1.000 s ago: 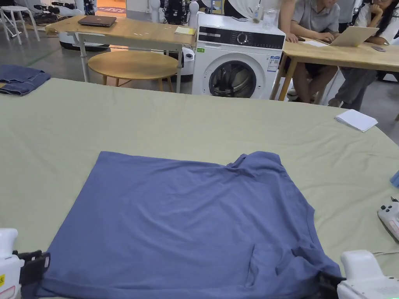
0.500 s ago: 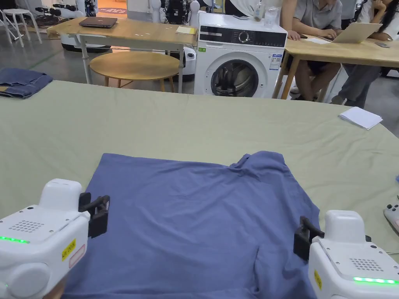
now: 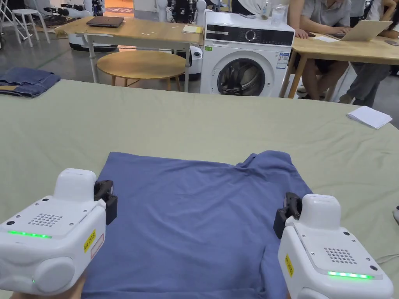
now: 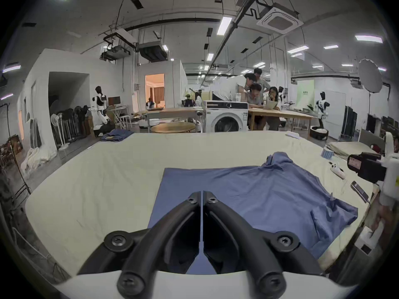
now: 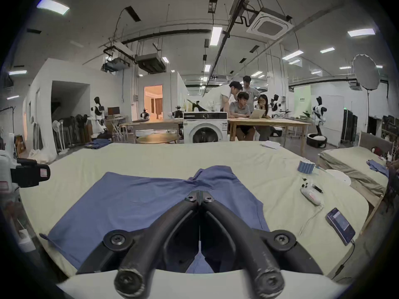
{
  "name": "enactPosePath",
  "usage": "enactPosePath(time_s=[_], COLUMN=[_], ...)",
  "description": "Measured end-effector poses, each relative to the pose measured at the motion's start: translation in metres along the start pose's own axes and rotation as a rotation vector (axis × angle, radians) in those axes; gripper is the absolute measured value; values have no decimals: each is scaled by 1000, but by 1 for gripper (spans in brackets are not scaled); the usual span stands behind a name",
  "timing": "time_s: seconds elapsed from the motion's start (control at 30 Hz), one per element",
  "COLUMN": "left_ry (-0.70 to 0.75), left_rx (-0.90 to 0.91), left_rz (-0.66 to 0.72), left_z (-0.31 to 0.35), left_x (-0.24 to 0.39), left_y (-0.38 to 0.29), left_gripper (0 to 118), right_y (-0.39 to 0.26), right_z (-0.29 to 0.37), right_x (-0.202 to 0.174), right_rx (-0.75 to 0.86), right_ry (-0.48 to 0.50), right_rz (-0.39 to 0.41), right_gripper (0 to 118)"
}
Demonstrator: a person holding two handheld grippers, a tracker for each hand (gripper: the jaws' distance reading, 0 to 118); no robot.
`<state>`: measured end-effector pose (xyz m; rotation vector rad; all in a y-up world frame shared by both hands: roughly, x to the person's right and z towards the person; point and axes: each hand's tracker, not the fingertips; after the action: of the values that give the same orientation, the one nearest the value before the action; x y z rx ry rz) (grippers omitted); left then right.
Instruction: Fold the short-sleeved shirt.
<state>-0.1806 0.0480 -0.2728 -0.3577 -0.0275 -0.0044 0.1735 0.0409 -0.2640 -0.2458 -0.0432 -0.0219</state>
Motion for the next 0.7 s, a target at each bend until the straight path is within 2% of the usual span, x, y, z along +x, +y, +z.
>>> enactPosePath(time_s=[0.17,0.4,0.47,0.53,0.57,0.6,0.67,0.7], left_ry=[3,-18,-22,-32,-24,1,42,49], left_rx=[-218,-564,-645,-704,-725,-749,-785,-804], left_rz=[-15,95,144,198,234,247,250,253], left_z=[4,8,6,3,1,-1,-7,-12], left_x=[-30,-88,-101,-110,-113,-115,-114,-115], left_y=[-8,-42,-56,-67,-74,-79,-88,-94], left_gripper=[0,0,16,20,35,43,53,53], right_y=[-3,-16,-23,-27,-30,-32,-34,-35], right_z=[-4,-10,-15,-16,-18,-19,-19,-19], right_x=[-2,-6,-3,-2,-1,0,1,2], right_rx=[-42,-123,-151,-174,-184,-191,-202,-206], right_ry=[16,29,38,40,39,38,36,36], right_rz=[59,83,78,73,72,72,76,80], right_gripper=[0,0,0,0,0,0,0,0])
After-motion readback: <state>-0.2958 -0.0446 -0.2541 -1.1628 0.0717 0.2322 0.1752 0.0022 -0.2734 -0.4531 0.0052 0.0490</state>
